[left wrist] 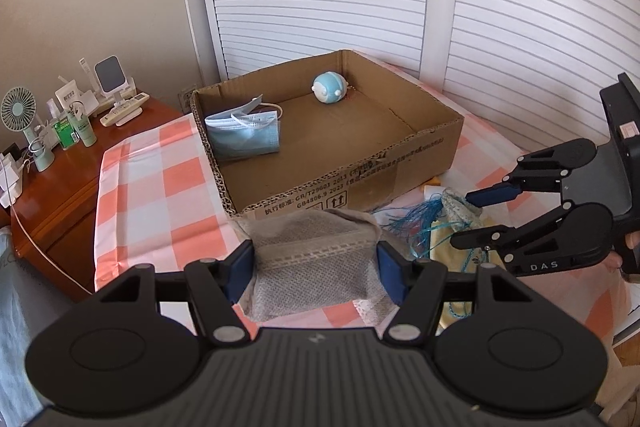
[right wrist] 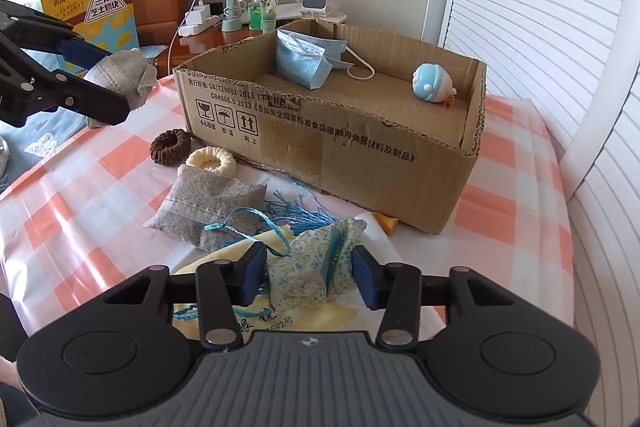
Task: Organize soft objects
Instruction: 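Lift the grey sachet with the left gripper while the right gripper grasps the floral pouch, then drop the grey sachet into the box with the left gripper while the right gripper drops the floral pouch in, then move both grippers back toward the yellow cloth and white tissue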
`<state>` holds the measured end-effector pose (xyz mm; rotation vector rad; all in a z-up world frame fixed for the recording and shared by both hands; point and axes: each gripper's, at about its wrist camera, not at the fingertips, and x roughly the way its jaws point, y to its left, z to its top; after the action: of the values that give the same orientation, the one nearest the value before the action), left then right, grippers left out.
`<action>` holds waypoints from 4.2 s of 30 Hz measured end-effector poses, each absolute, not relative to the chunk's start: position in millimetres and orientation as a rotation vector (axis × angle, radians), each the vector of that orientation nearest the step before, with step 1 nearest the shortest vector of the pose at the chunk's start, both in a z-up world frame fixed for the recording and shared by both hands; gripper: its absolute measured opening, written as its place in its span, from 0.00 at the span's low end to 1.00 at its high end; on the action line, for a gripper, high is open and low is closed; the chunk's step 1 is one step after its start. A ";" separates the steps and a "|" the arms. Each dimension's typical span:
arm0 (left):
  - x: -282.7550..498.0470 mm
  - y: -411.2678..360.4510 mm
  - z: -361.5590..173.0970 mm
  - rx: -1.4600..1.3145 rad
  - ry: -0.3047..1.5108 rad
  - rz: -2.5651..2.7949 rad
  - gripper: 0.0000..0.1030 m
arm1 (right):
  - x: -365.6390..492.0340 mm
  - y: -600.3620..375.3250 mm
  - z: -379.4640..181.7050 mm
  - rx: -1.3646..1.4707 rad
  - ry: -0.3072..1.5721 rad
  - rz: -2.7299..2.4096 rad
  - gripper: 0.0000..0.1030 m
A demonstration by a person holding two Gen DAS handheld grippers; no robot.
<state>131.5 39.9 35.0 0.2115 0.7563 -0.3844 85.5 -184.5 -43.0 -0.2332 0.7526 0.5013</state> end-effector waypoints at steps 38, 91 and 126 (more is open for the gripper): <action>122.5 28.7 35.1 0.243 0.760 -0.413 0.62 | 83.6 -207.2 -34.3 -0.135 0.763 0.444 0.35; 219.5 28.4 45.9 0.236 0.699 -0.303 0.97 | 163.3 -172.8 85.9 -0.318 0.576 0.420 0.22; 97.5 57.7 25.8 0.143 0.718 -0.211 0.98 | 106.5 -167.6 -7.7 -0.167 0.764 0.440 1.00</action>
<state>97.5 57.7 25.8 0.1425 0.7183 -0.2107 106.5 -167.6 -7.7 -0.1670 0.7643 0.4401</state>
